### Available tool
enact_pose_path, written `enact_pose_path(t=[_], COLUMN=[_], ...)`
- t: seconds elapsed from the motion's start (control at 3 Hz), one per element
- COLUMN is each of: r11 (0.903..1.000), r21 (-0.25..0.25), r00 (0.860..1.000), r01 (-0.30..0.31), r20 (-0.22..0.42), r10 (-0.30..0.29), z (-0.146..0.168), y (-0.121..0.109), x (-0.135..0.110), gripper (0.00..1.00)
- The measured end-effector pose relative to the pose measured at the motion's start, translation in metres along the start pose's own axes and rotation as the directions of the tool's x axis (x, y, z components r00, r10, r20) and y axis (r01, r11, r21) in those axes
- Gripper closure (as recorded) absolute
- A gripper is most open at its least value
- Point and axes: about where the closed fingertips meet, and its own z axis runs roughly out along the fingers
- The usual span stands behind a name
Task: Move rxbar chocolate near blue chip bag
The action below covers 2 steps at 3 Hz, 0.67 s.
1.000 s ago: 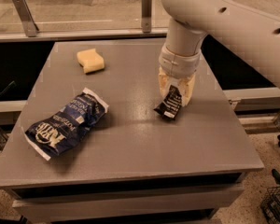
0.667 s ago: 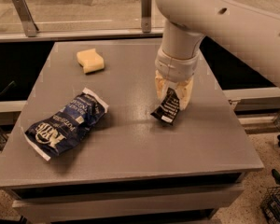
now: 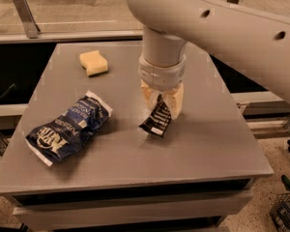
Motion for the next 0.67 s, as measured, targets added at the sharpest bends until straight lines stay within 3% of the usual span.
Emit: enact_pose_path(t=[0.67], r11=[0.9988], r21=[-0.032], r00=[0.999], r01=[0.038], r20=[-0.026], r10=[-0.039], z=[-0.006], y=[-0.034], x=[-0.032], gripper=[1.00])
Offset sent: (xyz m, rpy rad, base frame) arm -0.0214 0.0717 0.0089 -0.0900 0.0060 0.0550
